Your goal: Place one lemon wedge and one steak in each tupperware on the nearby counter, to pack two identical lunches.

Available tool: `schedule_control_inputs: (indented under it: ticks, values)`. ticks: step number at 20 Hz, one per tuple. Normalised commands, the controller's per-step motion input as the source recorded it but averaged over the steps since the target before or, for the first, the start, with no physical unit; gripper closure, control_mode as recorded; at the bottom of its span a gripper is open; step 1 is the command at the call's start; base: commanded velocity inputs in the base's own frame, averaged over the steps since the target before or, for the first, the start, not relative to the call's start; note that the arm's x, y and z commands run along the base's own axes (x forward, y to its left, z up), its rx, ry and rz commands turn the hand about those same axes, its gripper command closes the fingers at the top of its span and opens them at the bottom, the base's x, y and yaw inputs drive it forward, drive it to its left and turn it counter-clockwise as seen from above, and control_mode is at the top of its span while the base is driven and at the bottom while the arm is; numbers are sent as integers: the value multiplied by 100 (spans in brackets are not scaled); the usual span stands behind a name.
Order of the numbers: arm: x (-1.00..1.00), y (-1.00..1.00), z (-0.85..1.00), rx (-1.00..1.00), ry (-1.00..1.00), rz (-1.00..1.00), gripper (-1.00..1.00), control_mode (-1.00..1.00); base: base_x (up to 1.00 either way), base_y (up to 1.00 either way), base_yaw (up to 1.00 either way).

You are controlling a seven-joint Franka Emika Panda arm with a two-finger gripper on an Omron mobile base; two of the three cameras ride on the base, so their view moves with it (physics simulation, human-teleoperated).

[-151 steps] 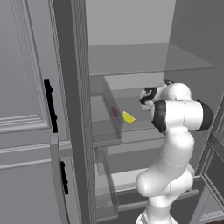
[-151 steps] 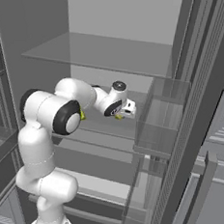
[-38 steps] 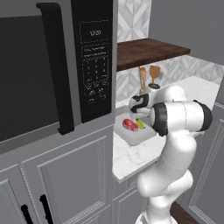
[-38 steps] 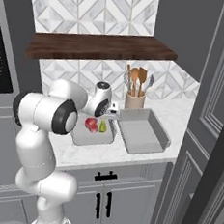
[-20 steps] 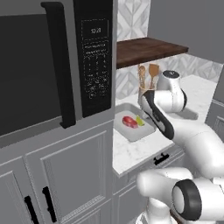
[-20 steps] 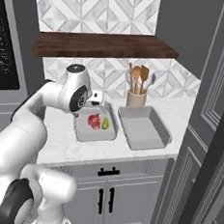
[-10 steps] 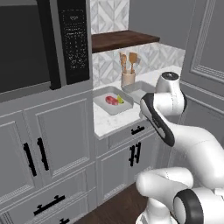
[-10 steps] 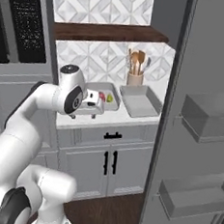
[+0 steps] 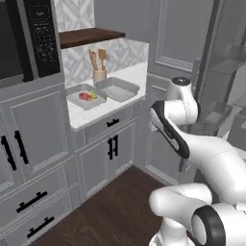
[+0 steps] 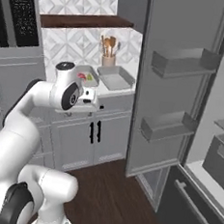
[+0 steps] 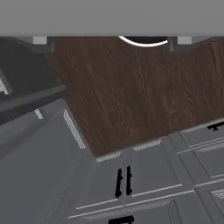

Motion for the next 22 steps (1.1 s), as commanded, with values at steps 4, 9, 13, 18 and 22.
schedule_control_inputs:
  ticks: [4,9,13,18,22]
  values:
    - [0,0,0,0,0,0,-100,100,-42,7,-93]
    - [0,0,0,0,0,0,-100,100,0,0,-100]
    - [0,0,0,0,0,0,-100,100,0,0,-93]
    - [0,0,0,0,0,0,-100,100,17,6,-22]
    - [0,0,0,0,0,0,-100,100,100,61,-18]
